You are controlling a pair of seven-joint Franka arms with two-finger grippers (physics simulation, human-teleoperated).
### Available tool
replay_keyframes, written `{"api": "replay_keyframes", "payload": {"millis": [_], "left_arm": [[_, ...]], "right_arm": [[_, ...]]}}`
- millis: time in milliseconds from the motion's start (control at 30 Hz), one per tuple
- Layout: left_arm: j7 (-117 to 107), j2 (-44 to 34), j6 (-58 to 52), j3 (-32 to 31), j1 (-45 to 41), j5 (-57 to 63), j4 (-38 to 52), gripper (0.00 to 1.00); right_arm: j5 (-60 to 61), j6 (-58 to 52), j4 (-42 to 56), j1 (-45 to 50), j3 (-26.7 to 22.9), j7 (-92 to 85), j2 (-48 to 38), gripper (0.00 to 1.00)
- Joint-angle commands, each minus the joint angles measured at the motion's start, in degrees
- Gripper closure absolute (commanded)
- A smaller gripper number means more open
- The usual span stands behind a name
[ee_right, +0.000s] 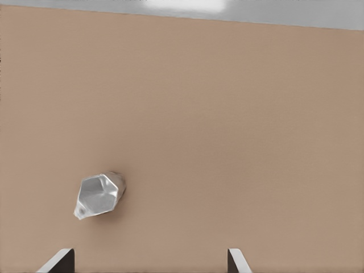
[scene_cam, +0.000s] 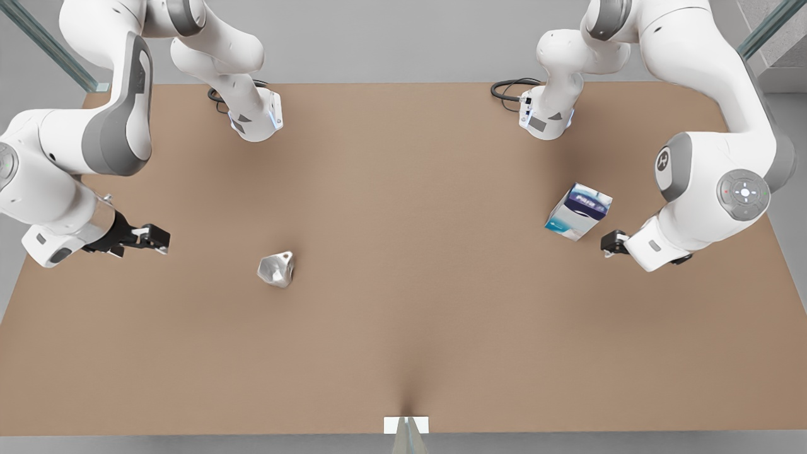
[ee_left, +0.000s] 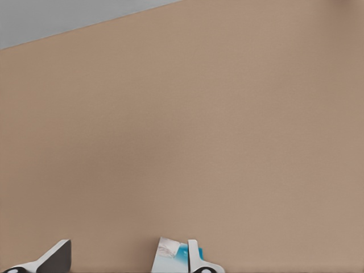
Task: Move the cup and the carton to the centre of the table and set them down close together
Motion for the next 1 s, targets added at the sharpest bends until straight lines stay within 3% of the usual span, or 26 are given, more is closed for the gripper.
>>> {"api": "replay_keyframes", "payload": {"millis": [0,267,400,600,667,867,967], "left_arm": [[0.03,0.00,0.01,0.01,0.04,0.01,0.00,0.00],[-0.32,0.61,0.09,0.10,0.13,0.10,0.00,0.00],[-0.23,0.96,0.01,0.10,0.40,0.01,0.00,0.00],[-0.14,1.58,0.09,0.10,0.57,0.01,0.00,0.00],[0.38,1.75,0.18,0.19,0.57,0.01,0.00,0.00],[0.38,1.58,0.18,0.36,0.57,-0.16,-0.35,0.00],[0.38,1.93,0.27,0.36,0.57,-0.25,-0.44,0.00]], "right_arm": [[0.00,0.01,0.00,0.17,0.00,0.02,-0.05,0.00],[-0.17,4.93,-3.77,7.55,2.02,3.97,4.08,0.00],[0.62,13.63,-12.74,7.11,1.94,3.71,4.52,0.00],[0.79,18.73,-16.79,8.61,2.11,3.62,7.15,0.00],[0.79,25.32,-22.58,8.61,2.11,3.62,7.51,0.00],[0.79,28.04,-29.53,8.70,2.37,3.62,6.10,0.00],[0.79,34.89,-33.48,9.31,2.37,4.06,6.98,0.00]]}}
